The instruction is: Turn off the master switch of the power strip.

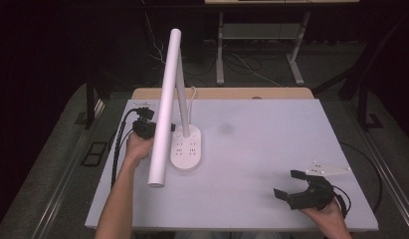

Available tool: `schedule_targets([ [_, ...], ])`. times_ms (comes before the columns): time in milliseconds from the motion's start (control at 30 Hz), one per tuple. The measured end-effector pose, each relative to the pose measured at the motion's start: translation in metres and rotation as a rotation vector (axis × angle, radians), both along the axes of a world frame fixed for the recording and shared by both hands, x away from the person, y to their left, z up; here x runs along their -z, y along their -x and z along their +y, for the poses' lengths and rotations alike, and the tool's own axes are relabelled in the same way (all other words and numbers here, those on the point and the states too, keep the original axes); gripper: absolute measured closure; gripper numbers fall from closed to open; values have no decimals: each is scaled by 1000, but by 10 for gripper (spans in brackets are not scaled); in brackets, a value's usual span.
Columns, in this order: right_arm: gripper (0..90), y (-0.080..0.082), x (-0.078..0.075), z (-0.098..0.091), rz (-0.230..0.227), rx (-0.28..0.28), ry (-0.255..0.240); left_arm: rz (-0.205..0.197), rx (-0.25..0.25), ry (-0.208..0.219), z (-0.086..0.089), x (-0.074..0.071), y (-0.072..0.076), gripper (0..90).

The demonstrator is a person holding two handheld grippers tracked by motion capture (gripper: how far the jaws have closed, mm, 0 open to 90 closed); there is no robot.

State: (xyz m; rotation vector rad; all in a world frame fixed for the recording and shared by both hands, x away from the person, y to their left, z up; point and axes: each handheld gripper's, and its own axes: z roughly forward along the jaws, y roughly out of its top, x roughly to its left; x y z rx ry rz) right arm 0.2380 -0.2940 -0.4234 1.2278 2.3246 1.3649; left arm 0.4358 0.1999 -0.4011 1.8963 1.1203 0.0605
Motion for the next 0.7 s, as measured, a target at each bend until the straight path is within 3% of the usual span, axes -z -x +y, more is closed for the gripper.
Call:
schedule_targets([
  [400, 4, 0, 0, 1, 1, -7, 5, 33, 55, -50, -15, 13, -3, 893],
  [700, 4, 0, 1, 1, -7, -18, 9, 40, 40, -60, -21, 20, -5, 895],
])
